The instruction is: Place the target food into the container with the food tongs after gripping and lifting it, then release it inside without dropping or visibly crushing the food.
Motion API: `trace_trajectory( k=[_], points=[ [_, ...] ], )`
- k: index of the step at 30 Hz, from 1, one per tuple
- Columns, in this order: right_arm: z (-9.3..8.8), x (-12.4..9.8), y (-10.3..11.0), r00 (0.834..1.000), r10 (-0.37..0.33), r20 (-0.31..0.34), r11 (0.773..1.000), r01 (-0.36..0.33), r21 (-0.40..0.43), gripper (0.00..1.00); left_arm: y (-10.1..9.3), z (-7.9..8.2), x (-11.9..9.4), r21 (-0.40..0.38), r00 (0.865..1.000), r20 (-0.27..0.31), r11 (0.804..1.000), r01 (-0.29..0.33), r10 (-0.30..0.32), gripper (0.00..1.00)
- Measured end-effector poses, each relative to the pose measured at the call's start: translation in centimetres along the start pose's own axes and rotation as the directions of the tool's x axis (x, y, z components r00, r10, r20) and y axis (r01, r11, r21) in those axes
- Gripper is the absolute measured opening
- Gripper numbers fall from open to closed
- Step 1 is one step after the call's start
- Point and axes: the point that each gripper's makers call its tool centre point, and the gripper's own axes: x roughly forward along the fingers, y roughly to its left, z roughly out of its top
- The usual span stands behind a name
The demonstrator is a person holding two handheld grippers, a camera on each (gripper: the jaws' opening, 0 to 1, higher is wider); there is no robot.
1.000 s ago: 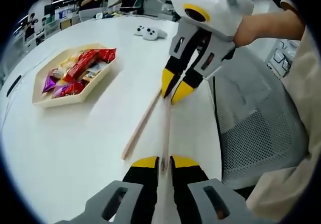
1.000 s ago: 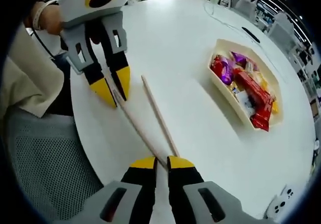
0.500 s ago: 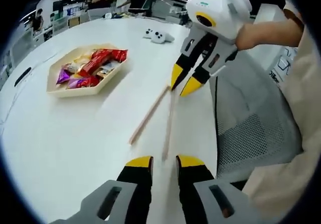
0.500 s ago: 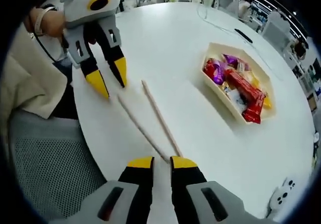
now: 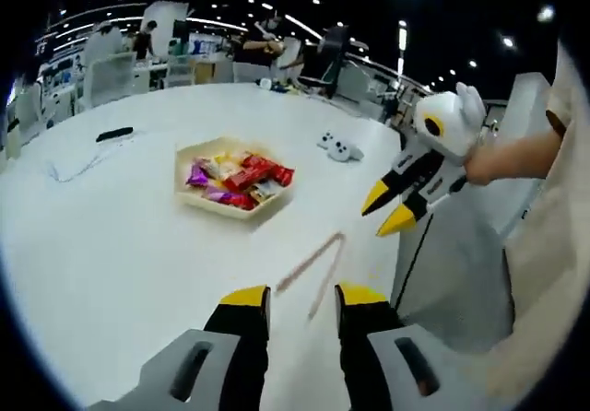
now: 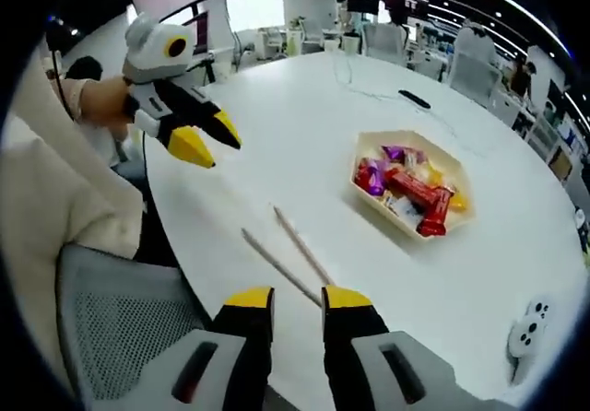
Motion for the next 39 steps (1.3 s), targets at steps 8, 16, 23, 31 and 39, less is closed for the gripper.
trace_trajectory(
  k=[8,16,23,31,39],
  points=[
    [2.0,-1.5,-0.2,0.995,-0.028,0.092,1.000,0.028,0.009,0.19,0.6,0.4,-2.4,-0.018,0.997,0.053,0.998,-0.054,0.055,0.32],
    [4.6,-4.0,-2.1,0.972,-0.122,0.203,0.991,0.107,0.080,0.24,-0.1,2.2,-4.9,-0.002,0.987,0.128,0.996,-0.094,0.093,0.30],
    [6.8,-5.1,-1.7,0.949,-0.140,0.282,0.990,0.135,0.035,0.32,-0.6,4.0,-6.3,0.012,0.979,0.164,0.993,-0.121,0.117,0.34],
    [9.2,-6.6,-3.2,0.901,-0.202,0.384,0.975,0.148,0.165,0.51,-0.9,6.4,-8.6,0.019,0.954,0.235,0.980,-0.197,0.187,0.50],
    [11.6,-6.8,-2.9,0.878,-0.200,0.436,0.978,0.152,0.142,0.68,-0.9,6.9,-10.3,-0.019,0.935,0.285,0.977,-0.215,0.211,0.61]
  ],
)
